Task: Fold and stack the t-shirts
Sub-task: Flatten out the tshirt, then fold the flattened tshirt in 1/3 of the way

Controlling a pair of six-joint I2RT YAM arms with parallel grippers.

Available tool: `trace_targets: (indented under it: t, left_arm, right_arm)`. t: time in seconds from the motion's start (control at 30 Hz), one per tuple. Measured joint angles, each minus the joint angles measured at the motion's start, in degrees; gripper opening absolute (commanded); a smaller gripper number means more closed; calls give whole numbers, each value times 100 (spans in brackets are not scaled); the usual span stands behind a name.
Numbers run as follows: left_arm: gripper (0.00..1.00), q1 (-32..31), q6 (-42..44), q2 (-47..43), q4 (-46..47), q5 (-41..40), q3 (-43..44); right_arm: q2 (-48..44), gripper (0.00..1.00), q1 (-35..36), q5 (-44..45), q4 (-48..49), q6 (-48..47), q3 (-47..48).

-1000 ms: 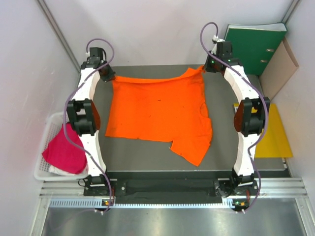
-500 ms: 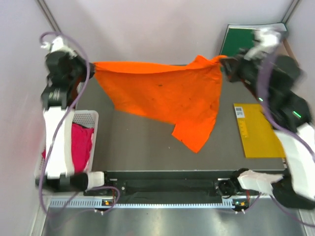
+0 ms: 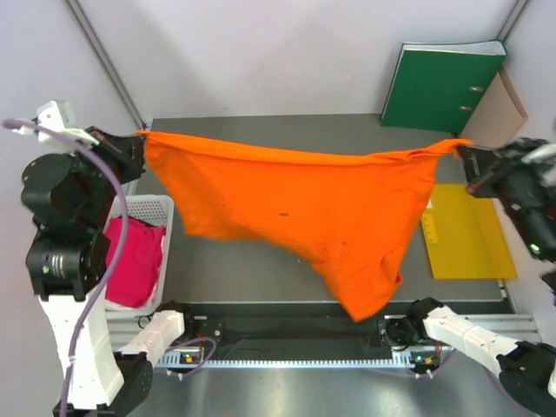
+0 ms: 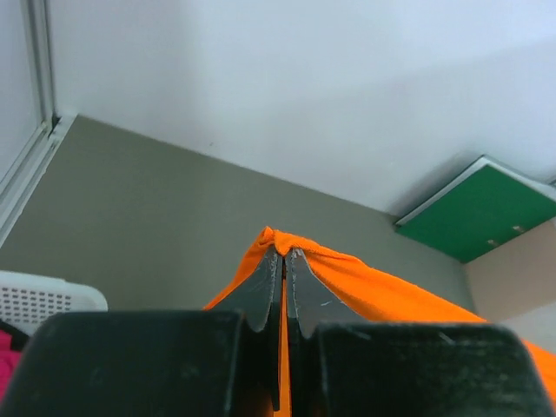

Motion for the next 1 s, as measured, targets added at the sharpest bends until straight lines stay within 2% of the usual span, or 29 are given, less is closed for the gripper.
trace_targets:
  t: [0.13, 0.3, 0.47, 0.53, 0.63, 0.7, 0.77, 0.87, 1.0]
  left_arm:
    - [0, -105, 79, 455, -15, -243, -184]
    - [0, -103, 85, 1338, 70, -278, -682]
    - [0, -103, 127, 3082, 393, -223, -739]
    - [0, -87, 144, 3812, 522, -210, -730]
    - [0, -48, 146, 4708, 590, -223, -568]
    - [0, 33, 149, 5370, 494, -234, -173]
    - [0, 136, 146, 5982, 476, -240, 398]
    - [0, 328, 142, 6773, 455, -234, 1370]
    - [0, 505, 111, 7257, 398, -221, 2151]
  right_arm:
    - [476, 0, 0, 83, 205, -48, -573]
    - [1622, 0, -59, 188, 1158, -227, -1263]
    - [3515, 0, -361, -114, 2135, -323, -1384]
    - [4439, 0, -509, -299, 2232, -319, -1095]
    - [5982, 0, -699, -584, 2306, -299, -79]
    - [7147, 0, -815, -769, 2258, -254, 949]
    - [7928, 0, -907, -946, 2247, -177, 1648]
    - [8570, 0, -1034, -1152, 2297, -9, 2159]
    - [8605, 0, -1222, -1370, 2413, 157, 2151]
